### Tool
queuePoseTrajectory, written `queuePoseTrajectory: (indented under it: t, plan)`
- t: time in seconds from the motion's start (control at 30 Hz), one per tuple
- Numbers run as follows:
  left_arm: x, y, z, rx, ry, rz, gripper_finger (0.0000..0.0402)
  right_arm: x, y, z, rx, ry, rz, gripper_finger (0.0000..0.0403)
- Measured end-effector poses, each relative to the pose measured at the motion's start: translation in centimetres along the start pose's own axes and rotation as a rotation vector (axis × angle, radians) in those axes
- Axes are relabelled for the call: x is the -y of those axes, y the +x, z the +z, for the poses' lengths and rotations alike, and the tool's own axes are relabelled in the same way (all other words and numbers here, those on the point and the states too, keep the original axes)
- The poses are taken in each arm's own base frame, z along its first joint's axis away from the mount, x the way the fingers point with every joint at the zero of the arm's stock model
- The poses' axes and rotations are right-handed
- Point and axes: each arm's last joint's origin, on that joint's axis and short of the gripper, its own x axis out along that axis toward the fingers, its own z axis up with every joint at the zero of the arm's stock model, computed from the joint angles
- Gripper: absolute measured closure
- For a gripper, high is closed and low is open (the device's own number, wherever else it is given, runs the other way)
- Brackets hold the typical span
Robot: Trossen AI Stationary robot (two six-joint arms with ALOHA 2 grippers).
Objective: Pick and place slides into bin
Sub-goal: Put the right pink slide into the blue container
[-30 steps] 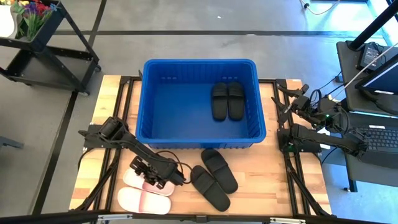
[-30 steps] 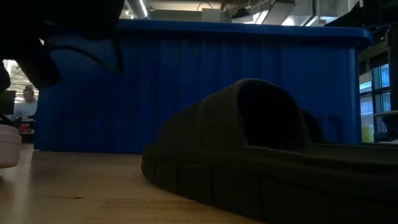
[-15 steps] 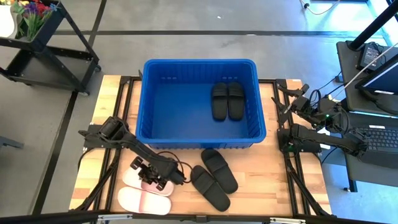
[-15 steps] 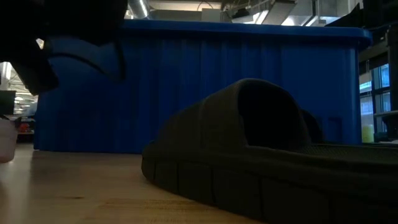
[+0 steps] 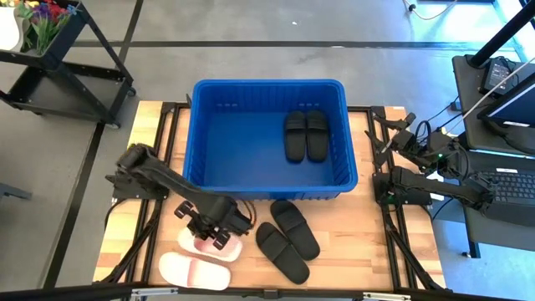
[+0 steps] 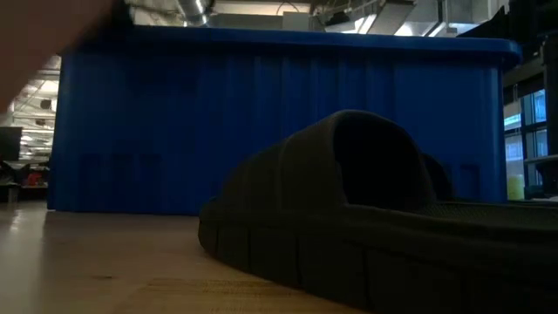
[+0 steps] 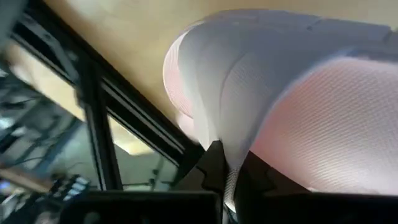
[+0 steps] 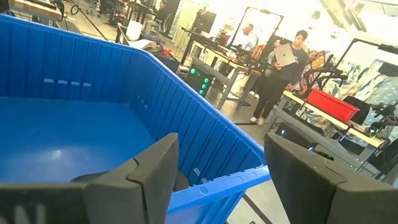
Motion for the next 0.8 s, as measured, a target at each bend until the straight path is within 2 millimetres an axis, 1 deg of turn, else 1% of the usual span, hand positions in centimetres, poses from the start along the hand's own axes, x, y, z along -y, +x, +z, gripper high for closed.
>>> queuePoseTrajectory:
  t: [0.1,0.2,0.3,0.4,0.5,0.57,0.7,0.8]
  plan:
    - [-1.0,-2.9,-1.4,-0.025,0.082,-0.177,0.0399,0.0,0.0,0.0,0.000,-0.006,0.000,0.0164]
    - [-2.0,-5.8,-2.4,0.030,0.169,-0.376,0.0398,0.0,0.0,0.0,0.000,-0.006,0.000,0.0164]
    - [-3.4,-9.0,-3.0,0.177,0.236,-0.561,0.0399,0.0,0.0,0.0,0.001,-0.006,0.000,0.0164]
    - [-5.3,-11.9,-3.3,0.392,0.265,-0.671,0.0399,0.0,0.0,0.0,0.001,-0.006,0.000,0.0164]
    - [-7.0,-14.4,-3.1,0.633,0.284,-0.710,0.0399,0.0,0.0,0.0,0.001,-0.006,0.000,0.0164]
    - [-8.1,-15.9,-2.8,0.789,0.299,-0.699,0.0399,0.0,0.0,0.0,0.001,-0.005,-0.001,0.0164]
    - [-9.9,-18.4,-1.6,1.039,0.346,-0.601,0.0399,0.0,0.0,0.1,0.012,-0.001,-0.005,0.0164]
    - [-11.1,-19.8,-0.2,1.200,0.348,-0.475,0.0399,0.1,0.0,0.2,0.017,0.002,-0.007,0.0164]
